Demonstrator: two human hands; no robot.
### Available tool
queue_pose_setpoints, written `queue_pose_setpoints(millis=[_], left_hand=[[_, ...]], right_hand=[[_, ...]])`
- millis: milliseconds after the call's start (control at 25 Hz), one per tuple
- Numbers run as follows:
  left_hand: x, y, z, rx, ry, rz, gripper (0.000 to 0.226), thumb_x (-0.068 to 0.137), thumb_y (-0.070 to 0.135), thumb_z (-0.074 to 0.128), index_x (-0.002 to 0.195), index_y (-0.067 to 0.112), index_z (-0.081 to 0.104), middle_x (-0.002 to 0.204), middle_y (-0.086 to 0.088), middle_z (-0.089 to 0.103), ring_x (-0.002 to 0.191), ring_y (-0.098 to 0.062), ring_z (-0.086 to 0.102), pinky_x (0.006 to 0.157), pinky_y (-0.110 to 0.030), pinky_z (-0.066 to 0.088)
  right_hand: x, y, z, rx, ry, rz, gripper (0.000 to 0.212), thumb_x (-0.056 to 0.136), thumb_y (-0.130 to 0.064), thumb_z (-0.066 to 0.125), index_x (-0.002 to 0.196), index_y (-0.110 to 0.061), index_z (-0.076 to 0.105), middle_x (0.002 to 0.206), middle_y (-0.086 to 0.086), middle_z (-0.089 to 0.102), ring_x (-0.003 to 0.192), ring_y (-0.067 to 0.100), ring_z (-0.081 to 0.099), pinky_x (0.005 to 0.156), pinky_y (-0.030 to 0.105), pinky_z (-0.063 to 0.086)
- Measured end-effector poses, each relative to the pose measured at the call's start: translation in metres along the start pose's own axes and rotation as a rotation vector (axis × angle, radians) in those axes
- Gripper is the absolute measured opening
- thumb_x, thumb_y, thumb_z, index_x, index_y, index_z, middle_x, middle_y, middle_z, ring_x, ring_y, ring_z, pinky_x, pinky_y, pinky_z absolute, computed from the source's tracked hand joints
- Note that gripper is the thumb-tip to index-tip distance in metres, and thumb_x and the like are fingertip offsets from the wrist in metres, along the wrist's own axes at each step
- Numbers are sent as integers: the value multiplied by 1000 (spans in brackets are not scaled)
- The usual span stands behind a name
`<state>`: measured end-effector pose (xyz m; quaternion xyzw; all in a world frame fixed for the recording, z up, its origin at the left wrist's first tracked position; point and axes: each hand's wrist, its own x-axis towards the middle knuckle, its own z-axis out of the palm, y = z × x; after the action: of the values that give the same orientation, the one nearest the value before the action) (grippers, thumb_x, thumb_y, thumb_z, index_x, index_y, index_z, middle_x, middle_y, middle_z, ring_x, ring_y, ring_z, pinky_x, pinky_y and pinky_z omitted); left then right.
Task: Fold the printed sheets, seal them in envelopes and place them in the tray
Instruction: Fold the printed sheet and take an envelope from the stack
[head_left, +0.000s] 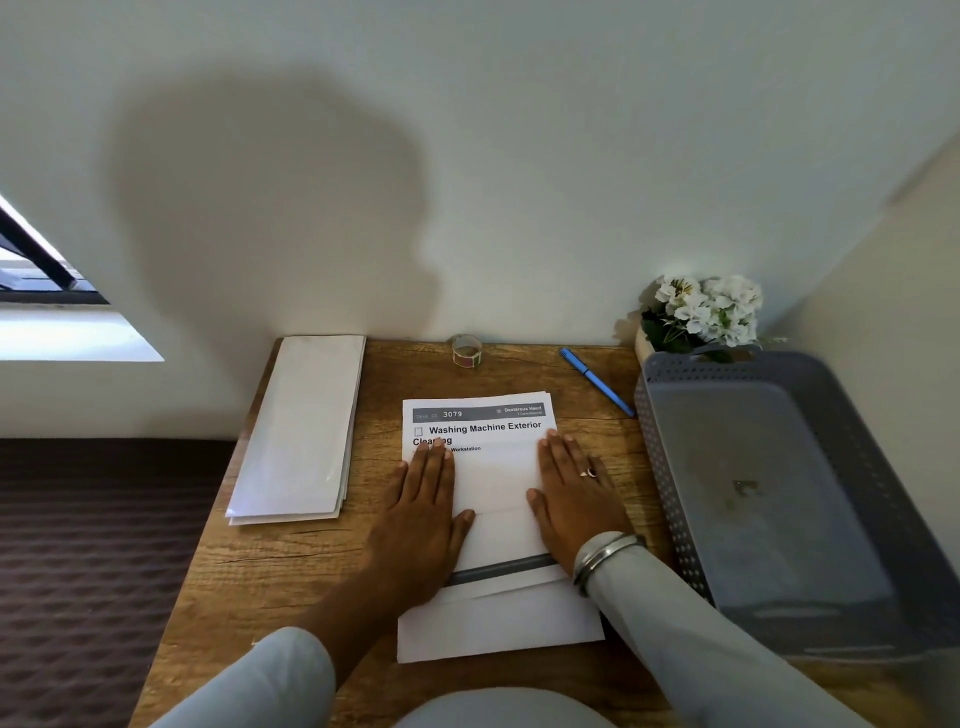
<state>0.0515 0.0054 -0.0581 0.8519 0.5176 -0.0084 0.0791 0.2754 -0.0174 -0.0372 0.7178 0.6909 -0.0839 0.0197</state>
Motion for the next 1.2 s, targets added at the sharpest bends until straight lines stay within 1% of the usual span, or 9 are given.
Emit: queue_pose_setpoints(millis=[160,280,360,600,760,880,960,1080,1200], left_hand=[[12,19,-7,-12,-14,-66,80,98,60,5,158,9,-6,166,-12,-12,153,-28,-14,122,-42,-6],[32,37,-12,-25,-15,40,74,103,55,18,159,13,-7,167,-10,-12,152,-28,-16,123,-42,-6],[38,38,-10,-17,-25,86,72,103,55,18,159,17,-7,166,-8,-15,152,-27,-17,125,-45,-3],[12,-17,2,34,63,-33,76,101,58,17,159,10,8,167,-12,5,154,-27,-2,124,-46,8],[7,-23,0,31,59,-39,77,101,59,17,159,8,11,167,-12,7,154,-28,3,123,-46,10],[6,-22,0,28,60,-33,78,100,59,15,159,8,10,167,-12,5,154,-27,0,123,-45,7],[6,-24,0,35,62,-26,78,100,60,14,159,9,11,167,-12,5,154,-27,0,123,-45,7],[6,-25,-2,18,49,-22,77,101,60,16,158,8,14,166,-13,10,154,-29,5,123,-47,12],[6,-25,-3,25,26,-20,80,100,62,15,159,8,11,167,-13,7,154,-28,2,123,-45,8]], right_hand=[[0,1,-4,4,-44,15,69,101,-43,30,157,-15,3,166,6,0,152,25,-1,123,47,7],[-1,0,-5,-11,-55,10,69,101,-44,28,157,-15,2,166,6,-2,152,24,-2,123,46,6],[0,2,-6,-16,-60,10,69,101,-45,27,157,-15,1,166,6,-2,152,24,-2,123,46,7],[-1,3,-2,-34,-47,19,73,95,-48,24,157,-12,12,165,9,10,152,28,9,121,49,13],[3,-19,-3,-51,-12,-24,72,95,-45,37,154,-6,23,161,15,23,149,33,19,121,51,16],[1,-49,3,23,-65,-196,68,99,-38,33,156,-10,11,165,10,6,152,28,5,123,48,10],[-2,-50,4,9,-57,-235,66,99,-40,24,157,-13,10,166,6,4,152,26,3,122,49,13],[-5,-20,-4,9,-66,-150,74,89,-48,8,158,-18,9,166,2,4,152,24,4,122,47,12],[-4,8,-17,-11,-114,-60,68,98,-50,18,157,-19,4,166,-1,0,152,22,1,123,44,10]])
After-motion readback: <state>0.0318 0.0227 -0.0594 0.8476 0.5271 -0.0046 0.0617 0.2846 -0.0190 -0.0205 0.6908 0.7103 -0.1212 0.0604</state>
